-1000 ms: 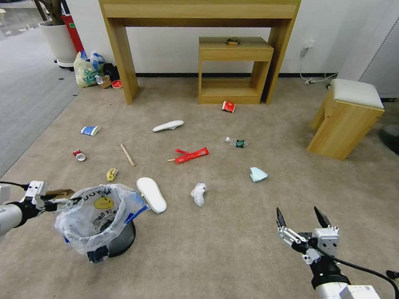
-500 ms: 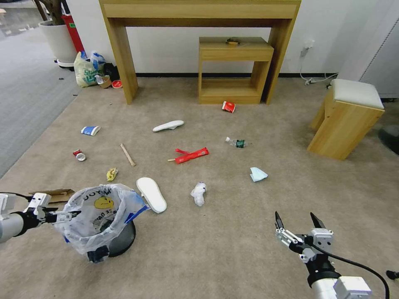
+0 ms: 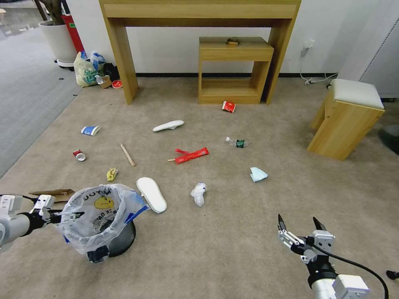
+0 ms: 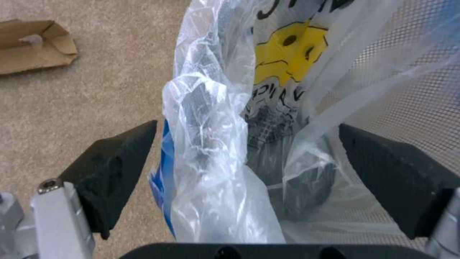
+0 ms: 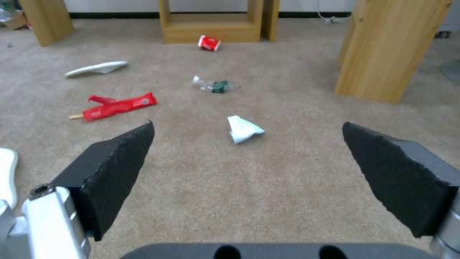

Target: Pick up the trash bin and place the garbage on the floor into it.

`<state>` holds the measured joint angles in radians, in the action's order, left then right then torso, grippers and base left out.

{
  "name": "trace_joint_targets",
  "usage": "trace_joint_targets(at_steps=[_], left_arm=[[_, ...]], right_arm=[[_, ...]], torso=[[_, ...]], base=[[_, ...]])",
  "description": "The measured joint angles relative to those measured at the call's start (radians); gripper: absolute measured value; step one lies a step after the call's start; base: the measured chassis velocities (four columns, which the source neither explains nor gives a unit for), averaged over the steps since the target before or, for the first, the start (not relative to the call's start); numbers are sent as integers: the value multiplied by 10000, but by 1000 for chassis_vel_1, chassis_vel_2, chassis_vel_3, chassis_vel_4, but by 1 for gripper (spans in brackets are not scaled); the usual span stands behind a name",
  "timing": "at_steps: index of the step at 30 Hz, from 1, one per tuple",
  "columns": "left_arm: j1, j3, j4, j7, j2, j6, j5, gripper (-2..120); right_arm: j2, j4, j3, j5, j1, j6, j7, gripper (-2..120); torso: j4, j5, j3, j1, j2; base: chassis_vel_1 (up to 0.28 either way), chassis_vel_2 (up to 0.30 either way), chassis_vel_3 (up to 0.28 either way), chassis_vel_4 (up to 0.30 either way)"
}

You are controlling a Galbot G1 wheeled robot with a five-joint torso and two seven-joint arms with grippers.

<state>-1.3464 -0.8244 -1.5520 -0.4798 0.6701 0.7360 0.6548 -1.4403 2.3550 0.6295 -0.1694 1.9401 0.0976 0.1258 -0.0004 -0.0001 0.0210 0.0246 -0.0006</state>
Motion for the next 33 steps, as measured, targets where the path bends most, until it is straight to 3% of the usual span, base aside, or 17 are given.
trace_joint_targets(at_steps=[15, 18, 24, 30, 33], left_arm=[[731, 465, 585, -37, 260, -6, -449, 99], [807, 531, 620, -52, 268, -6, -480, 94], [1054, 679, 852, -227, 301, -7, -643, 68], [1087, 696, 949, -305, 328, -8, -816, 53], [991, 682, 952, -309, 354, -8, -901, 35]], right_arm=[[-28, -8, 3, -103, -56, 147, 201, 100], [-29, -8, 6, -128, -61, 150, 226, 100], [-29, -8, 70, -197, 1, 128, 233, 100], [-39, -10, 79, -198, 76, 18, 209, 100], [-71, -55, 69, -170, 115, -87, 196, 100]], torso=[[0, 0, -1, -1, 0], [1, 0, -1, -1, 0], [0, 0, -1, -1, 0], [1, 0, -1, -1, 0], [1, -1, -1, -1, 0]], base=[[0, 0, 0, 0], [0, 0, 0, 0], [0, 0, 0, 0], [0, 0, 0, 0], [0, 0, 0, 0]])
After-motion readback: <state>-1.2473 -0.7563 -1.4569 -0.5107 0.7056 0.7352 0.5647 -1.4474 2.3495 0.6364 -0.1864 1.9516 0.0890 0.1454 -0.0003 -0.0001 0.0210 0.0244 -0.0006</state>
